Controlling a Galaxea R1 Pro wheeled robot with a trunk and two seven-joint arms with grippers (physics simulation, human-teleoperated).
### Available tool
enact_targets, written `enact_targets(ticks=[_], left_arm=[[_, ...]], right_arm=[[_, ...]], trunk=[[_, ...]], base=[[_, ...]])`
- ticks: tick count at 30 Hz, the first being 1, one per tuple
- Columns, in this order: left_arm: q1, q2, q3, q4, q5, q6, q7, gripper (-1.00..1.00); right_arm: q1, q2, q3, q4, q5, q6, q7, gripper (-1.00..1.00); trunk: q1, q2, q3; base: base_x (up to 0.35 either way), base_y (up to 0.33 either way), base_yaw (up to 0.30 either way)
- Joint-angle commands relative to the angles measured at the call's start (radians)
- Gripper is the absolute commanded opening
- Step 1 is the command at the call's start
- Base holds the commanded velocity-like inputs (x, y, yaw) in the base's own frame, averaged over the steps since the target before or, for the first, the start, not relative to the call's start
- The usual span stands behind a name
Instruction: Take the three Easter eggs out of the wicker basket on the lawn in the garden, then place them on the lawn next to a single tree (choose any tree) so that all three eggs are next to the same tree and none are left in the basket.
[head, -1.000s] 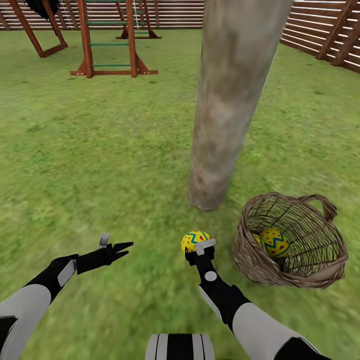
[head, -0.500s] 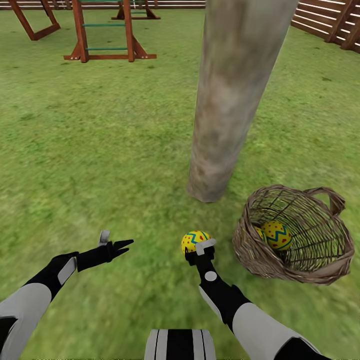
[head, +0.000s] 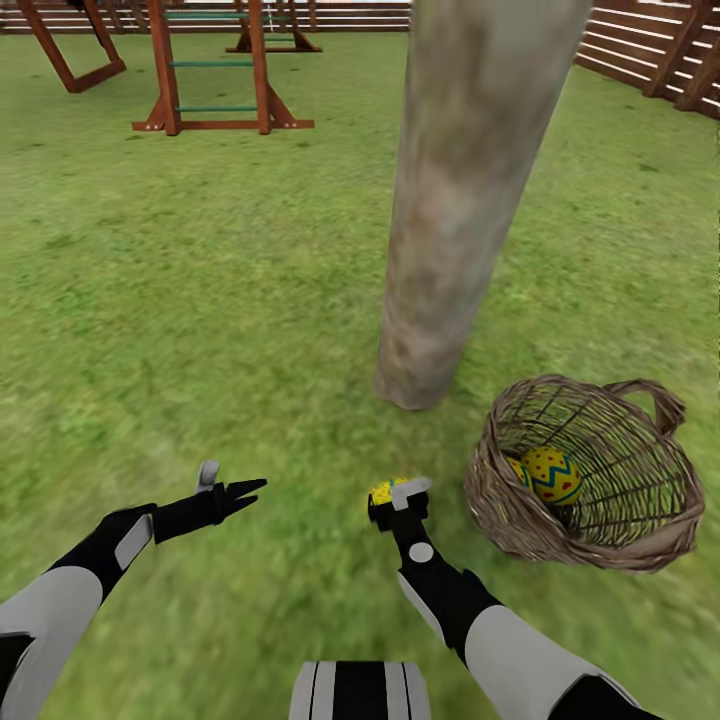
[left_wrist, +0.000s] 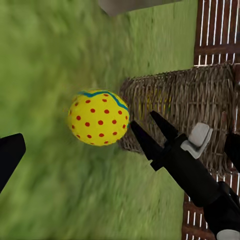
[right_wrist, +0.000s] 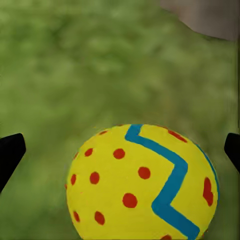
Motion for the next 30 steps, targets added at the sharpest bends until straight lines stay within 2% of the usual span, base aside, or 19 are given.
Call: enact_targets(ticks=[1, 11, 14, 20, 25, 27, 30], left_arm=[[0.0, 0.0, 0.002, 0.001, 0.001, 0.01, -0.002, 1.0], [0.0, -0.002, 0.002, 0.004, -0.001, 0.009, 0.007, 1.0], [0.0, -0.003, 0.002, 0.005, -0.001, 0.008, 0.011, 1.0], [0.0, -0.002, 0.003, 0.008, 0.0, 0.012, 0.012, 1.0], [0.0, -0.001, 0.005, 0.025, 0.001, 0.013, 0.026, 1.0], [0.0, -0.001, 0.006, 0.03, 0.002, 0.011, 0.08, 1.0], [0.0, -0.002, 0.009, 0.031, 0.005, 0.009, 0.151, 1.0]], right_arm=[[-0.001, 0.0, 0.007, 0.002, -0.003, -0.004, -0.007, 1.0], [0.0, 0.0, 0.009, -0.006, 0.001, 0.001, -0.01, 1.0], [0.0, 0.0, 0.008, -0.05, -0.002, 0.035, -0.013, 1.0], [0.019, 0.0, 0.002, -0.214, -0.007, 0.162, -0.016, 1.0], [0.085, 0.0, -0.002, -0.411, -0.005, 0.305, -0.018, 1.0], [0.117, 0.0, -0.004, -0.528, -0.006, 0.399, -0.019, 1.0], [0.15, 0.0, -0.004, -0.603, -0.006, 0.45, -0.027, 1.0]], trunk=[[-0.001, 0.0, 0.003], [-0.005, 0.002, 0.042], [-0.006, 0.003, 0.054], [-0.009, 0.004, 0.077], [-0.011, 0.006, 0.096], [-0.012, 0.006, 0.104], [-0.014, 0.007, 0.116]], base=[[0.0, 0.0, 0.0], [0.0, 0.0, 0.0], [0.0, 0.0, 0.0], [0.0, 0.0, 0.0], [0.0, 0.0, 0.0], [0.0, 0.0, 0.0], [0.0, 0.0, 0.0]])
